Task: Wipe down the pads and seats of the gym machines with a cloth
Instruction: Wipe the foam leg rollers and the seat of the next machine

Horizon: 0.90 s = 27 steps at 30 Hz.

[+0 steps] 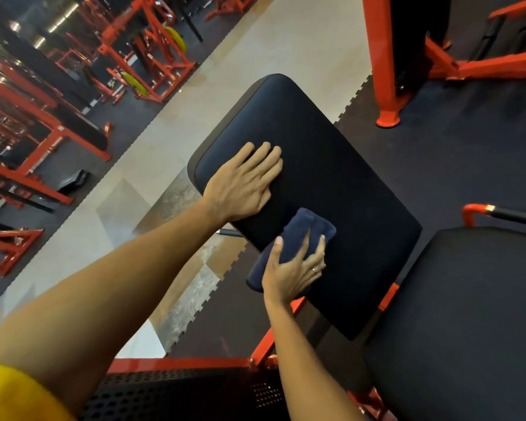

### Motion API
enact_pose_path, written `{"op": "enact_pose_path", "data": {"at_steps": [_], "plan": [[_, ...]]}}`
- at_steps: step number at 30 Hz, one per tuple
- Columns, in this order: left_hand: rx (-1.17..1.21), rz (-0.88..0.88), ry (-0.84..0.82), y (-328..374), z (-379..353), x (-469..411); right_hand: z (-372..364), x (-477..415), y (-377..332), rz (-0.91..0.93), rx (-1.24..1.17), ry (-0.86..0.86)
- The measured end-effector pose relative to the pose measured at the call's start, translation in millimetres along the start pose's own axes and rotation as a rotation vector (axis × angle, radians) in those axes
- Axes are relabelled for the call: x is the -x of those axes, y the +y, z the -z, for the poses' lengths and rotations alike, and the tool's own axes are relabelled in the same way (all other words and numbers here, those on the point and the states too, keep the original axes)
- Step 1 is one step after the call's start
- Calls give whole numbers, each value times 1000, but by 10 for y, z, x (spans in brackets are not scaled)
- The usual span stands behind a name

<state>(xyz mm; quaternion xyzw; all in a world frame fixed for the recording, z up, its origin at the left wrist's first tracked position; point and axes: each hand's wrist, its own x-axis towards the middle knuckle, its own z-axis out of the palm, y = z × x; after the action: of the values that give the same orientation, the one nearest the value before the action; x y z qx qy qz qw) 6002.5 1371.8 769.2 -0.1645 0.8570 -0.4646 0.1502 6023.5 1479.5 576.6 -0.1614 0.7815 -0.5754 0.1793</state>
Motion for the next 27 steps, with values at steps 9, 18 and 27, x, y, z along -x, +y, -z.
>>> {"op": "enact_pose_path", "data": {"at_steps": [9, 18, 27], "plan": [[-27, -1, 8, -12, -34, 4, 31, 176, 115, 445, 57, -66], [-29, 12, -9, 7, -10, 12, -1, -133, -14, 887, 159, -67], [1, -17, -27, 17, -38, 12, 325, -351, 682, 906, 201, -291]]}}
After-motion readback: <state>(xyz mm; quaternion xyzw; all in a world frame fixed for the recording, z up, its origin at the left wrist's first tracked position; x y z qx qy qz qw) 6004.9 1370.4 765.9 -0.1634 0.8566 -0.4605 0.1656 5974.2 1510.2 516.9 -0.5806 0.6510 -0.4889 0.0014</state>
